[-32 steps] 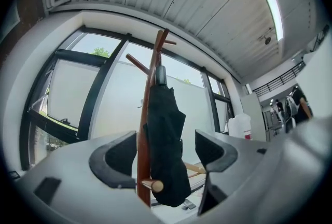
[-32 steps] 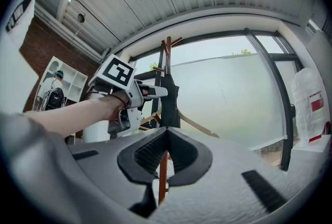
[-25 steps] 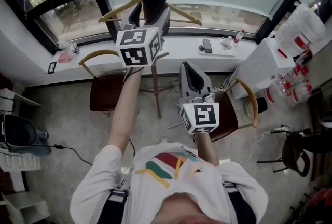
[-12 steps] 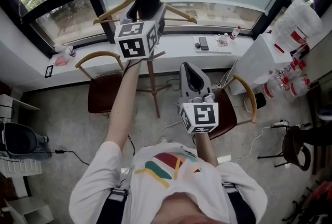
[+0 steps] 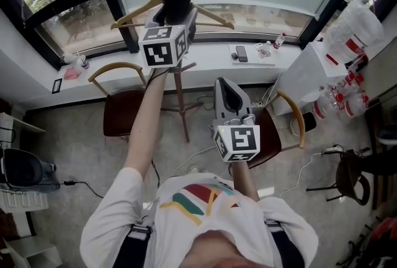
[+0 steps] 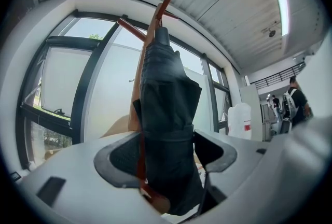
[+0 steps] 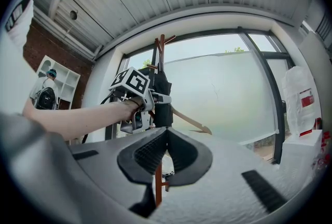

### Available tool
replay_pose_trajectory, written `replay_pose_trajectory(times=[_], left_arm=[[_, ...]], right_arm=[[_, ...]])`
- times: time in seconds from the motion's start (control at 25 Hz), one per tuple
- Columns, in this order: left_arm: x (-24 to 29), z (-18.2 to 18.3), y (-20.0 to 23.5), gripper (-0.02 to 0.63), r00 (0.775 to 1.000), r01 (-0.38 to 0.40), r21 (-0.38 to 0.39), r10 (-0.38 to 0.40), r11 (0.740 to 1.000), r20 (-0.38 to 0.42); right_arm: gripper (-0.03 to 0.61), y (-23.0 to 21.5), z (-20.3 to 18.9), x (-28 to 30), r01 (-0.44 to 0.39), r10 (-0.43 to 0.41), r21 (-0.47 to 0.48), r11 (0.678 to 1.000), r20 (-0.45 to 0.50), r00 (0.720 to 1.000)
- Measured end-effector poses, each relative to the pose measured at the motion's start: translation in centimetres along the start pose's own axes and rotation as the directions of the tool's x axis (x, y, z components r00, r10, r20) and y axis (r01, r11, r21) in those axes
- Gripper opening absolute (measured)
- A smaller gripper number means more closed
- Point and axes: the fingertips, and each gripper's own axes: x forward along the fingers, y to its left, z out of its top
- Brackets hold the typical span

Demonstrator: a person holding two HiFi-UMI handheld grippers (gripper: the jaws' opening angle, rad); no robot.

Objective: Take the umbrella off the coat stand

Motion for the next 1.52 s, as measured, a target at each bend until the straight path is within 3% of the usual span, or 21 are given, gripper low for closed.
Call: replay_pose_trajectory(times=[0.28, 0.88, 1.52], left_arm=[[0.2, 0.0, -0.1, 0.281, 1.000, 0.011, 0.000, -0.011, 1.000, -0.029], [-1.0, 0.8, -0.2, 0.267, 0.997, 0.001, 0.032, 0.001, 1.000, -0.072], [-3.4, 5.4, -1.4, 0.267, 1.000, -0.011, 0.082, 0.011, 0.997, 0.002]], right_arm=[[0.000, -0.7, 0.0, -0.3, 0.021, -0.021, -0.005, 1.000, -0.001, 1.000], [0.000, -1.1, 0.8, -0.6, 0.008, -0.008, 0.007, 1.000, 0.028, 1.000], [0.000, -1.2, 2.6, -2.5, 0.005, -0.005, -0.001, 1.000, 0.076, 0.997]])
